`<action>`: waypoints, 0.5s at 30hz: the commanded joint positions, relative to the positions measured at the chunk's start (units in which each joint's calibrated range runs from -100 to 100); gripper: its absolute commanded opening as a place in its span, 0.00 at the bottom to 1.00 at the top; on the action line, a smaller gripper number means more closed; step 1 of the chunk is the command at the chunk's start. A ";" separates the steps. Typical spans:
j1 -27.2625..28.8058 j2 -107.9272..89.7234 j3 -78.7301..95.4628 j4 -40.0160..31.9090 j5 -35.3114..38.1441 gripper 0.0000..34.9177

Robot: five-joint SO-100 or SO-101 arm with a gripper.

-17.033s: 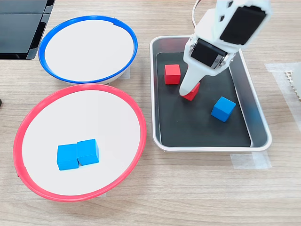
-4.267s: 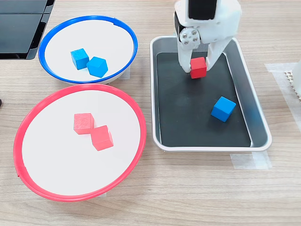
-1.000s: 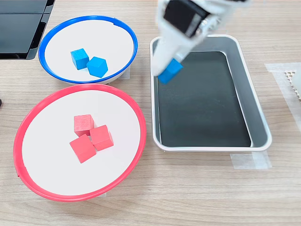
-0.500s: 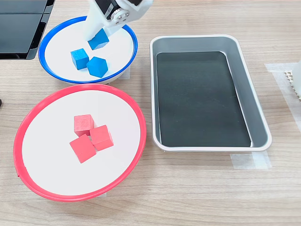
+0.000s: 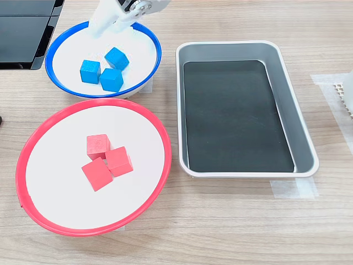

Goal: Resolve any anomalies and move all blocks to matching dishes

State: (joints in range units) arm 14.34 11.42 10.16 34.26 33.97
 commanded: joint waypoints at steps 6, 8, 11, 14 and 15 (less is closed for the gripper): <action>-3.56 -31.59 27.75 -13.25 -16.75 0.00; -4.60 -37.99 34.22 -15.81 -21.10 0.00; -6.95 -53.43 50.24 -22.83 -29.99 0.00; -9.11 -65.37 61.53 -24.48 -34.38 0.00; -10.24 -70.23 65.26 -23.07 -35.21 0.00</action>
State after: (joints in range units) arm 6.46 -41.35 62.34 11.99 4.32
